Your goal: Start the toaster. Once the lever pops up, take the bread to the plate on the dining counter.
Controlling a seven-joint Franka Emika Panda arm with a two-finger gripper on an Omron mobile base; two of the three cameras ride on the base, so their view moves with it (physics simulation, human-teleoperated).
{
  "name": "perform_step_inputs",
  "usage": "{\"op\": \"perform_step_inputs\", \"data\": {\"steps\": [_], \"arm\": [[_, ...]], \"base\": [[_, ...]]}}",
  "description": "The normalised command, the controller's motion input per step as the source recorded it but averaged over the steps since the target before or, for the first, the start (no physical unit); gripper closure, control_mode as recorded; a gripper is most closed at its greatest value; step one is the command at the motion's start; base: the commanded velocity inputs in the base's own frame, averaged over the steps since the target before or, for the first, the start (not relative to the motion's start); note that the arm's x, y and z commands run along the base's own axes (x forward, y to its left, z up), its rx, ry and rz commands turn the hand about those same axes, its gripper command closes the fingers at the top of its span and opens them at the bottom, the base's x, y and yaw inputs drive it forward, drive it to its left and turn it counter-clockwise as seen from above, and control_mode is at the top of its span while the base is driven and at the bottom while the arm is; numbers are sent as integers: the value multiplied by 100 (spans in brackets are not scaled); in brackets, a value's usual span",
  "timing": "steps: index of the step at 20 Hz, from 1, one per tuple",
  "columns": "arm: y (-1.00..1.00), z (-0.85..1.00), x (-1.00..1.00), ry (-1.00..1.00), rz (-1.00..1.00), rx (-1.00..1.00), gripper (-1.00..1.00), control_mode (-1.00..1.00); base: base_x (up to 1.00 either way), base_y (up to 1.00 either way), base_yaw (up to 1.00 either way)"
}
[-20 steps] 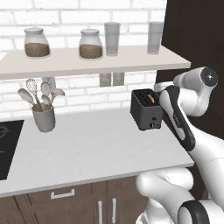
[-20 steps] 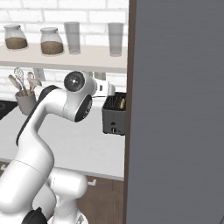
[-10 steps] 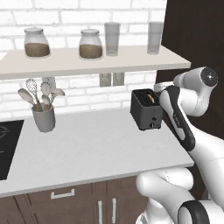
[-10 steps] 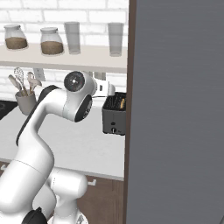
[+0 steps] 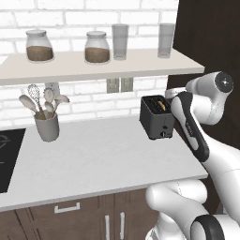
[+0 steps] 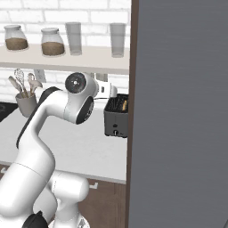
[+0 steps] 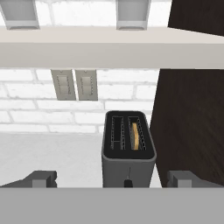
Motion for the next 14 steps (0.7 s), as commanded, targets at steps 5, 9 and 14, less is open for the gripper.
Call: {"op": "perform_step_inputs", "data": {"steps": [5, 9, 14], "arm": [[0, 0, 0, 0, 0, 0, -100, -100], [0, 0, 0, 0, 0, 0, -100, -100], [0, 0, 0, 0, 0, 0, -100, -100]], "base": [[0, 0, 0], [0, 0, 0], [0, 0, 0]]}}
